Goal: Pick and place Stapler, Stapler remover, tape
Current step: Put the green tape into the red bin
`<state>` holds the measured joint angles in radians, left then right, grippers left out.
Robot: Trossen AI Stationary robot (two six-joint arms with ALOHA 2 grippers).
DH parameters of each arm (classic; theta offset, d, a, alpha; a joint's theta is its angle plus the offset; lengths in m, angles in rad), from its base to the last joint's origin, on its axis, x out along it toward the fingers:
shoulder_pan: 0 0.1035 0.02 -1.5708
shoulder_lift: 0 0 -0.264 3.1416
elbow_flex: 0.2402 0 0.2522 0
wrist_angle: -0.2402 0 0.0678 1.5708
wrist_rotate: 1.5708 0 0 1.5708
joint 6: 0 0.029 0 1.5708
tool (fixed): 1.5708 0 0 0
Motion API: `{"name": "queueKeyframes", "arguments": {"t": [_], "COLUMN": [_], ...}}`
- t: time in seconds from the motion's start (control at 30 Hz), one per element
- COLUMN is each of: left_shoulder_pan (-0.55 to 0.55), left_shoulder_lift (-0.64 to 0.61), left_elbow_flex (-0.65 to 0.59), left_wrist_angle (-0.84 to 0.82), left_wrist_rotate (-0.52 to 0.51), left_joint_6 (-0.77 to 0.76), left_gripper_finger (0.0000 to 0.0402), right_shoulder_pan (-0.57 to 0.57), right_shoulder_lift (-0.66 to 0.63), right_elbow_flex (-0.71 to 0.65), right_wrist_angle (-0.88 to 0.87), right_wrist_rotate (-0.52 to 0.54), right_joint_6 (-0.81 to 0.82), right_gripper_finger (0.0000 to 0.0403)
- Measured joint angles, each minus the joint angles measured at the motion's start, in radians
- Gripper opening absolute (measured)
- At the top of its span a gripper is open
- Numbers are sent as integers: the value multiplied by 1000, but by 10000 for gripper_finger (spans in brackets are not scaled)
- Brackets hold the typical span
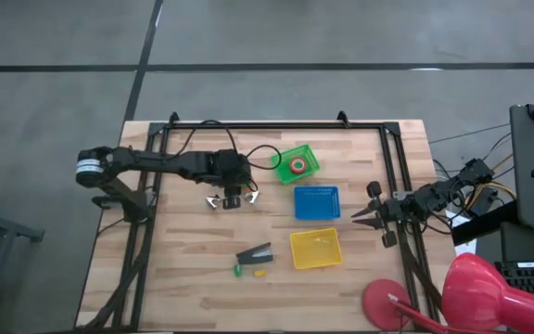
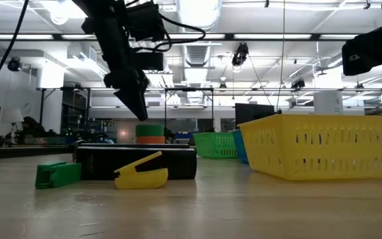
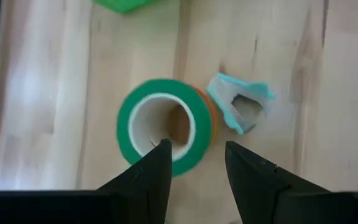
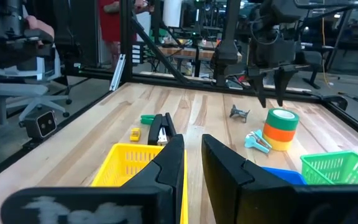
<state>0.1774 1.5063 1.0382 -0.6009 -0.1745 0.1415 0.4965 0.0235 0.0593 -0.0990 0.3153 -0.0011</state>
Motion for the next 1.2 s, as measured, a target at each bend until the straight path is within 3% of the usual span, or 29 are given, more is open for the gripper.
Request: {"name": "queueKeyframes", "arguments": {"t": [0.6, 1.2], "left_shoulder_pan": [6, 9], "left_shoulder_lift": [0, 2], "left_elbow_flex": [-101, -101], "left_wrist_angle": [183, 201], "left_wrist_rotate": [51, 45], "left_joint_6": [-2, -3], "left_gripper_finger": [138, 6], "right_shoulder_pan": [0, 0], "right_shoulder_lift": [0, -1], "right_elbow_flex": [0, 0], "right_wrist_angle": [0, 0], "right_wrist_rotate": [0, 0], "right_joint_6": [-1, 0], "right_gripper_finger": [52, 52]}}
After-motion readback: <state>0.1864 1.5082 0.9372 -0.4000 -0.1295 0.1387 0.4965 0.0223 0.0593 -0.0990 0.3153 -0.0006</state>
